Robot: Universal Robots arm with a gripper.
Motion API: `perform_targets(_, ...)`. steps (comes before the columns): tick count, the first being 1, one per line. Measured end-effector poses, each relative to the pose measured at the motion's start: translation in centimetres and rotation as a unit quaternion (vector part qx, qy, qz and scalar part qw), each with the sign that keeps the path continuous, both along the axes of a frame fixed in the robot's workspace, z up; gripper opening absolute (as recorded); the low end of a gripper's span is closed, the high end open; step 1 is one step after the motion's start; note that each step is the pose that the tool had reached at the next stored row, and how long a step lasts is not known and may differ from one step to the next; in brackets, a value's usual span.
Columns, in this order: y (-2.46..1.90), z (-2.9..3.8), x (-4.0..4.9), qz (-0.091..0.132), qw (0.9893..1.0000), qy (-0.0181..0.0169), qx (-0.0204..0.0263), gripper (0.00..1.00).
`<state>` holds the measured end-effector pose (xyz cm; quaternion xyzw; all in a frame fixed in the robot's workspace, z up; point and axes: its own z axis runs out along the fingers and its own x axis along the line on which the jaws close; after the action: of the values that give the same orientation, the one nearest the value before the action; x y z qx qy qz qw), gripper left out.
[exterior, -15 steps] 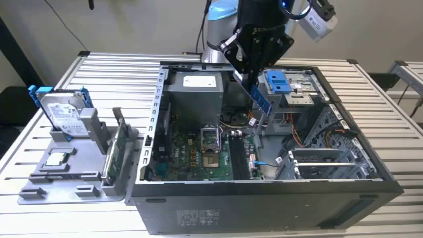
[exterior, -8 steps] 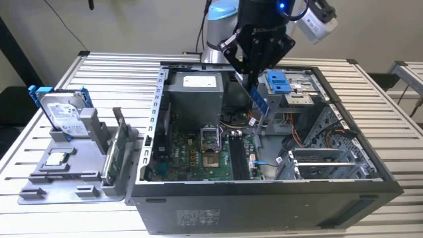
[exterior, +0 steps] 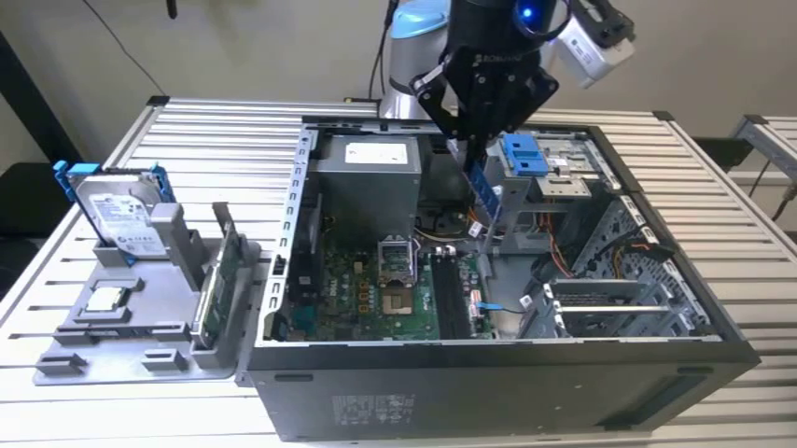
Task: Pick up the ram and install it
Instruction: 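Insert the ram into the slot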
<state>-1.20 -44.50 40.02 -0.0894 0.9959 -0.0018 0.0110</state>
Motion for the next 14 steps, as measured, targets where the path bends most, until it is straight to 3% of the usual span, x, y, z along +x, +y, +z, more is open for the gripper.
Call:
perform_targets(7,-0.02,-0.07,0.28,-0.021,0.9998,0.0,0.0,0.14)
perform_targets(14,-0.02,-0.1,0.4,-0.023,0.9997,0.0,0.0,0.14)
